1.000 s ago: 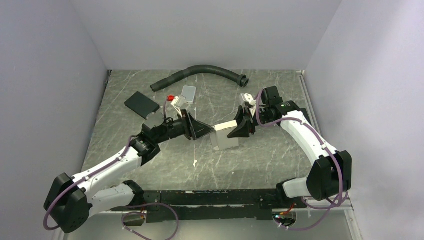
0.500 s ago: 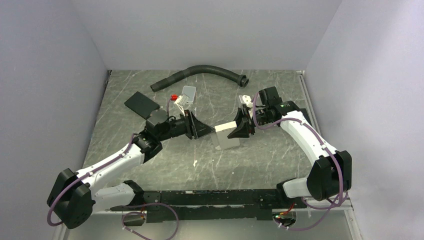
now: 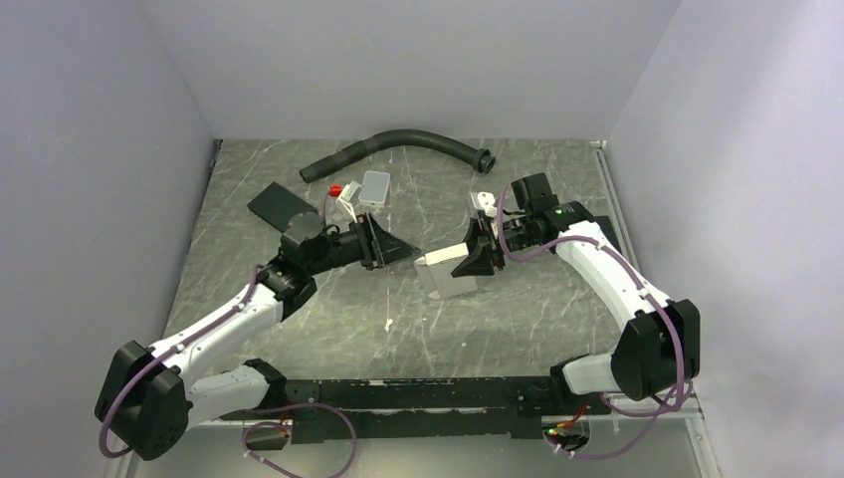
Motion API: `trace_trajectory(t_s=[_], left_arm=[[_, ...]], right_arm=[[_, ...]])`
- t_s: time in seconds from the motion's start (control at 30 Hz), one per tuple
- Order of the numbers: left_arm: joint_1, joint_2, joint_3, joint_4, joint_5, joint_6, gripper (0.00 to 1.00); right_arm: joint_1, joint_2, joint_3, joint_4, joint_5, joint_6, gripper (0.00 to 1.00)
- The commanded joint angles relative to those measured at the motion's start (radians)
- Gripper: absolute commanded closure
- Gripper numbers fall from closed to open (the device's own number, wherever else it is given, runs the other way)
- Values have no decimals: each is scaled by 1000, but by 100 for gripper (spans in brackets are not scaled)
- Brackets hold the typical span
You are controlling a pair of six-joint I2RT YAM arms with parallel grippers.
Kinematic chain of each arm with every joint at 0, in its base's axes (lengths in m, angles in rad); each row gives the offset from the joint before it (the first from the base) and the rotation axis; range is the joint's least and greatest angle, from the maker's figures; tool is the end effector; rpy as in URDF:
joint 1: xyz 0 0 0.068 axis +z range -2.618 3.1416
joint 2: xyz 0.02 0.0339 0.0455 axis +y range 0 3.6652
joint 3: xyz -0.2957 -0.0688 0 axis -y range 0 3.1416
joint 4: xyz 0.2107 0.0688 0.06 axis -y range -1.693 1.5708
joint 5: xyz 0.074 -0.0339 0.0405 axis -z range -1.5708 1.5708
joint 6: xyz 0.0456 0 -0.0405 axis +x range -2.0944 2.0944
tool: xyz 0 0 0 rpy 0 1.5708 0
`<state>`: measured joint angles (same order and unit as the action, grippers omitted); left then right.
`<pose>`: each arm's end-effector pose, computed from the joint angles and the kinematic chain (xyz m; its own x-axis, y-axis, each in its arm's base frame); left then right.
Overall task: Fold the paper box
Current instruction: Close the paper box at the center of the board.
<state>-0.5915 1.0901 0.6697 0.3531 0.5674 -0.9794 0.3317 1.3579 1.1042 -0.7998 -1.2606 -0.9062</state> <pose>0.1626 -0.1387 0.3369 -0.7910 -0.3120 -0.5263 0.4640 0.2547 -0.8484 0.1939 0.1127 0.3313 -0.0781 -0.2810 -0.9565 -0.9828 -0.1394 0.1212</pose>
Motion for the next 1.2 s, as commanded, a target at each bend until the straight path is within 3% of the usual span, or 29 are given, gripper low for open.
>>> trace_trajectory(t_s=[0.0,0.4,0.77,1.17], left_arm=[[16,-9,-7,38,56,-62,51],[17,44,19,-24,97,-50,53],[16,107,41,-9,145,-54,71],[15,132,49,-16,147,-74,75]], right_arm=[[3,-32,28,33,-11,-25,100],[7,-36,26,33,-1,-33,100],[20,-35,26,35,25,-34,100],[40,-39,13,109,98,41,100]])
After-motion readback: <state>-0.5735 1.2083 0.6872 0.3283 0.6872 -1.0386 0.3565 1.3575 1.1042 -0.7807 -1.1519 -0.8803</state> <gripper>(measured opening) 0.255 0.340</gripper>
